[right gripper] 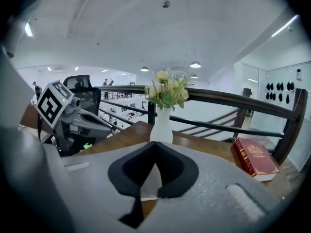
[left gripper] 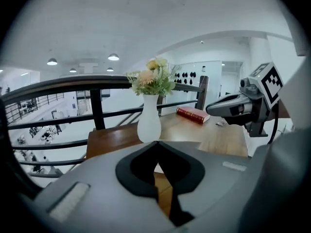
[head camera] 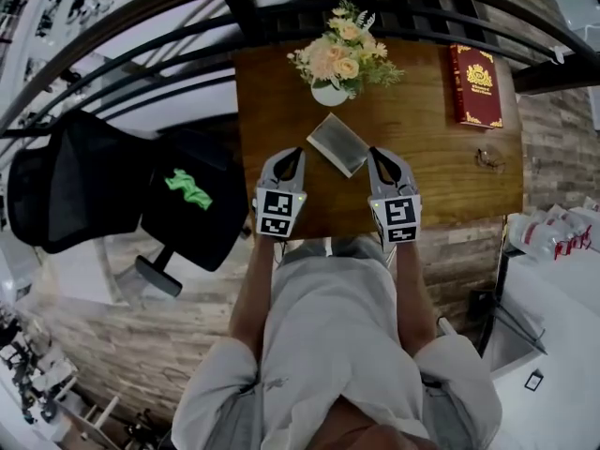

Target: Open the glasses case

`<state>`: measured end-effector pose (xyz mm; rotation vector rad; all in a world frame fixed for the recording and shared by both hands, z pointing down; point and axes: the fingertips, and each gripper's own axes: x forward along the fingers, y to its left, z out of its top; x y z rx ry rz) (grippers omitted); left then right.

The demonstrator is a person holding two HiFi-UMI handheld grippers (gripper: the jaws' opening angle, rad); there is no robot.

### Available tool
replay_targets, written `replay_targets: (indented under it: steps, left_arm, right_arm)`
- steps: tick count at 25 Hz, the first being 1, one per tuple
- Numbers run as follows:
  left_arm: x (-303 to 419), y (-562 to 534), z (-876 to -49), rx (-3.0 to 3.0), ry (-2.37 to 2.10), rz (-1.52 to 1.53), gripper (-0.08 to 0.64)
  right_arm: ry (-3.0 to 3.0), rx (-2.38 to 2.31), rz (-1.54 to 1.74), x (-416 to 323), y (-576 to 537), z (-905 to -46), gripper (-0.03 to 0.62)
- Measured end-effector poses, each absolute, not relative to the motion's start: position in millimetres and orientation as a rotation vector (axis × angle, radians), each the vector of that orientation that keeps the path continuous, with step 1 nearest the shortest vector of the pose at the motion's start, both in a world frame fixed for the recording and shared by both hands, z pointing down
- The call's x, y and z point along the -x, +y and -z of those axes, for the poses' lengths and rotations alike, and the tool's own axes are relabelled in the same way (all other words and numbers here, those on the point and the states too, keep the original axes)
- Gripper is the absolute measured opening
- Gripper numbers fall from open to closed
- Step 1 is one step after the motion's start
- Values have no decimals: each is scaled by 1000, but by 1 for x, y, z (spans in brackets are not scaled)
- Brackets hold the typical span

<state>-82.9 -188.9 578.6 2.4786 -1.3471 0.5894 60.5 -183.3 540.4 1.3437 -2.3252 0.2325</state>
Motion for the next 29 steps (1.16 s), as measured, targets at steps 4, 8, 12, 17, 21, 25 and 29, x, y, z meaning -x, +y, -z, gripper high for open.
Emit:
replay_targets:
  steps: [4,8,12,17,21,25,29]
  left_arm:
    - [86,-177,-543,-2538,-1377,-513,20]
    - [90,-161,-518,-2577,-1397,-461,20]
    - [93,-149,-505,-2596,-1403,-434,20]
    - [92,-141,-498,-2605,-1401,-397,20]
    - [89,-136,-491,-2625,-1389,-374,20]
    - [88,-129,-487,-2636,-1384,-357,20]
    - [89,-122,-486,-2634,-1383,-344,20]
  right_arm:
    - [-2353,-1380,-182,-60,-168,-515,3]
    - [-2373,-1402,-143,-58,-150,-496,3]
    - [-2389,-1410,-127,-53,-137,-485,3]
    - [-2389,-1417,-114,-47,-125,-481,3]
    - [-2381,-1429,-107,-46,-121,-477,3]
    - [-2369,-1445,-95,-47,-116,-474,3]
    - [-2361,-1456,-87,-47,-111,-471,2]
